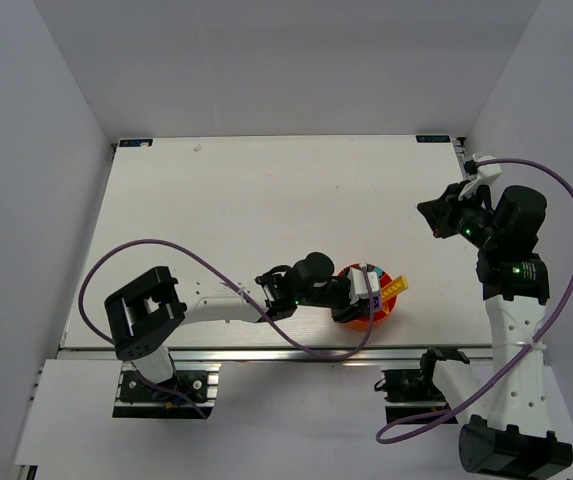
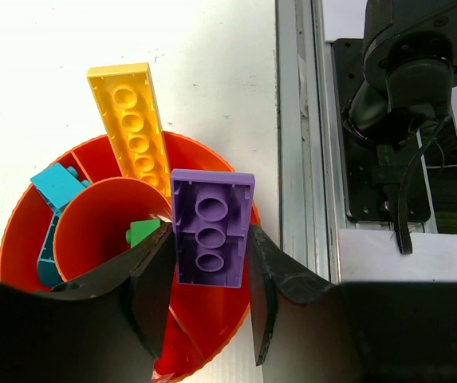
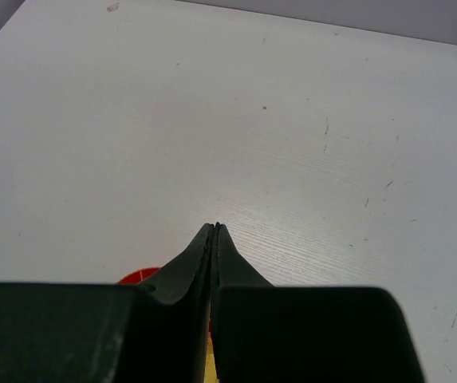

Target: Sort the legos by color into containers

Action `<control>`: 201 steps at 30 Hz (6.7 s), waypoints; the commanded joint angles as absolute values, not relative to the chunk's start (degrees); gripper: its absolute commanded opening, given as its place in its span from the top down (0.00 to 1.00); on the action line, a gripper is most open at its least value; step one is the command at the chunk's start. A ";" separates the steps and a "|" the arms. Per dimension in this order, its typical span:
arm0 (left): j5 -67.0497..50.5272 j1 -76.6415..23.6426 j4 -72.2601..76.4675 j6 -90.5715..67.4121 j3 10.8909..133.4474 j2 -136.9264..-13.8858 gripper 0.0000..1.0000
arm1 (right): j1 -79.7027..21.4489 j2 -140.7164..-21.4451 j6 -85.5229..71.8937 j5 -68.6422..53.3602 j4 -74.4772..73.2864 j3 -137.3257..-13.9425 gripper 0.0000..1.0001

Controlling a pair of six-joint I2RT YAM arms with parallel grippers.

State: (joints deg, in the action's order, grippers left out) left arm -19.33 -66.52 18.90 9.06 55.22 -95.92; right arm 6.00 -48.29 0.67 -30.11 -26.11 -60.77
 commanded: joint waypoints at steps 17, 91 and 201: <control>-15.56 -67.24 15.03 10.28 54.05 -91.94 0.46 | 6.33 -47.64 0.44 -33.05 -25.75 -61.52 1.00; 40.78 -5.90 -66.08 -101.69 51.94 -67.14 0.16 | -2.90 -55.90 10.37 -51.15 -20.21 -50.71 0.53; -18.53 13.80 -27.33 -0.21 53.09 -80.42 0.32 | -2.37 -58.10 10.81 -50.71 -20.21 -50.27 0.54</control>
State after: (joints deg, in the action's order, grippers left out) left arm -16.01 14.11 -25.30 -12.34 53.47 -81.23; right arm -2.59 -57.87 10.72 -50.48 -22.11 -50.74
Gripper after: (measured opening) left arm 0.685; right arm 0.459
